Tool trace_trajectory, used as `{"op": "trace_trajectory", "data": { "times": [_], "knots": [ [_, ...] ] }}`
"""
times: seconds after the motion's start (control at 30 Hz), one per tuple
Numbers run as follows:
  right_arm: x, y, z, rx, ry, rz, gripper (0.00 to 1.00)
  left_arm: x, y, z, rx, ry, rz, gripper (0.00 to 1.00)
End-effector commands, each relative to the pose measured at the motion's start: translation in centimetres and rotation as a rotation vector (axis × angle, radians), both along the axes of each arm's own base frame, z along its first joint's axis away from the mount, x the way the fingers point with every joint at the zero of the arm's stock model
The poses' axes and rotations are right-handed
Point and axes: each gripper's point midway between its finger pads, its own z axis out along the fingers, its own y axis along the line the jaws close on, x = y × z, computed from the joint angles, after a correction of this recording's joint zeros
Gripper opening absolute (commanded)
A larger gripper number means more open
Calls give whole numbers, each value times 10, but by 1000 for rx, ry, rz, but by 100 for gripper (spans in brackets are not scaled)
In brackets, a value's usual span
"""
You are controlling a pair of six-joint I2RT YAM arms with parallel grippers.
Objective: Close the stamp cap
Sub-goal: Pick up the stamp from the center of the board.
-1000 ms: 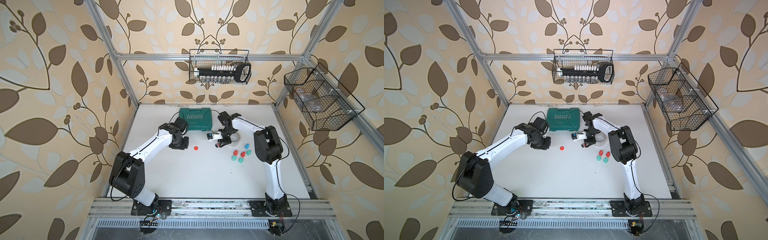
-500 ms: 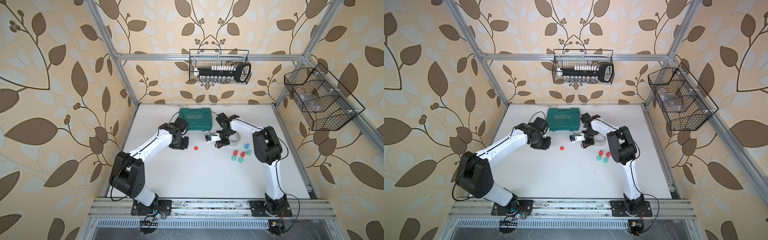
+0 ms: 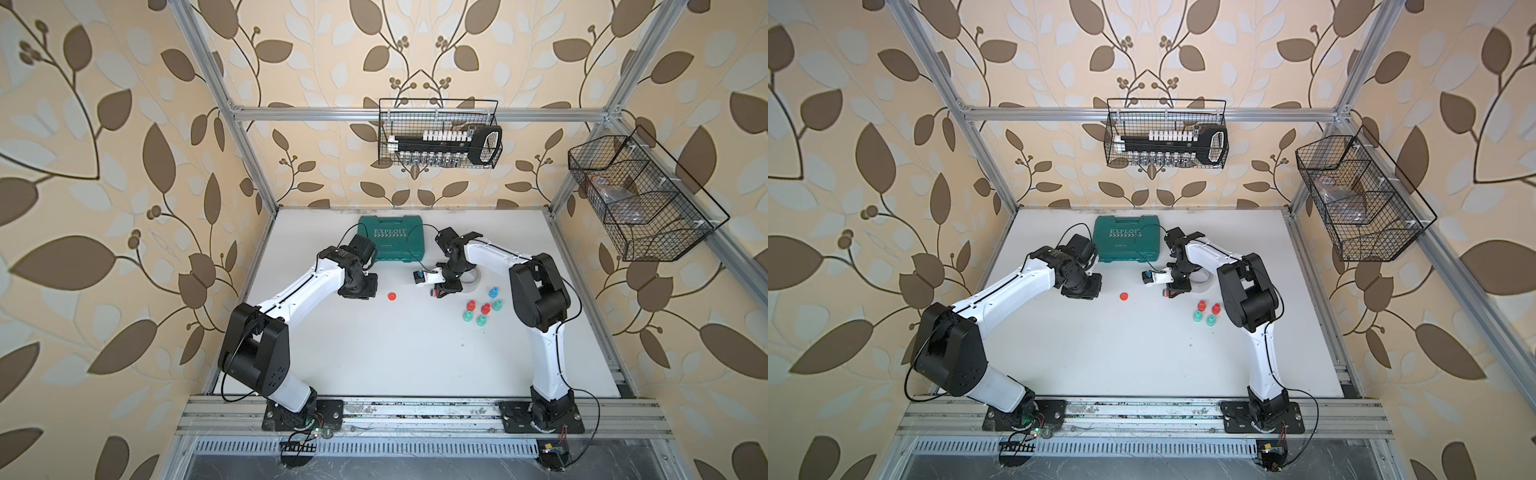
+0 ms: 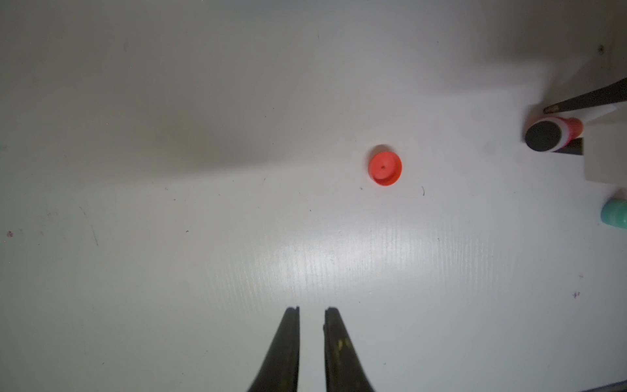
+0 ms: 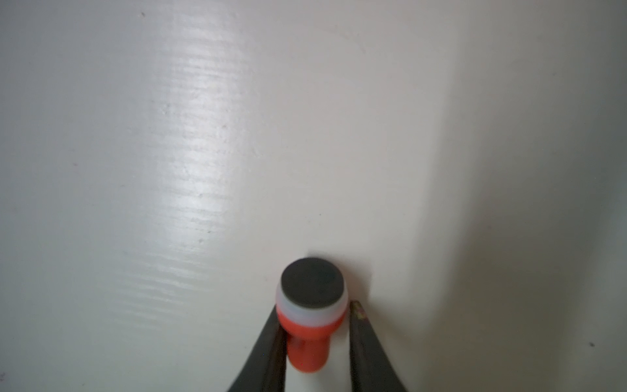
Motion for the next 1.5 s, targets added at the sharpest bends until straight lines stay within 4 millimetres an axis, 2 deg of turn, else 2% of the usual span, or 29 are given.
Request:
{"op": "trace_trajectory", "data": {
  "times": [0.0, 0.3, 0.47, 0.57, 0.73, 0.93, 0.97, 1.07, 1.2, 1.33, 1.47],
  "knots": [
    [-8, -9, -8, -31, 28, -14, 24, -5, 1, 0, 0, 16, 6, 17],
    [-5, -5, -13, -15, 33, -41, 16, -5, 0, -2, -3, 22, 4, 17],
    [-1, -1, -6, 7, 16, -58, 13, -5, -2, -2, -10, 25, 4, 17],
    [4, 4, 7, 39, -11, -86, 10, -5, -4, -1, -26, 25, 2, 17],
    [8, 21, 51, 155, -85, -130, 9, -7, -25, 11, -155, 28, 4, 19],
    [-12, 43, 110, 297, -170, -155, 9, -14, -66, 61, -456, 42, 35, 26],
    [-17, 47, 122, 334, -181, -163, 9, -17, -70, 79, -509, 15, 33, 28],
    [-35, 57, 160, 446, -208, -181, 9, -26, -80, 110, -614, -4, 34, 34],
    [-65, 63, 200, 568, -251, -177, 9, -42, -87, 150, -708, -42, 18, 40],
    [-92, 65, 225, 632, -276, -162, 9, -58, -87, 182, -758, -97, 9, 42],
    [-110, 63, 241, 647, -293, -158, 9, -69, -81, 205, -803, -145, 17, 43]
  ]
}}
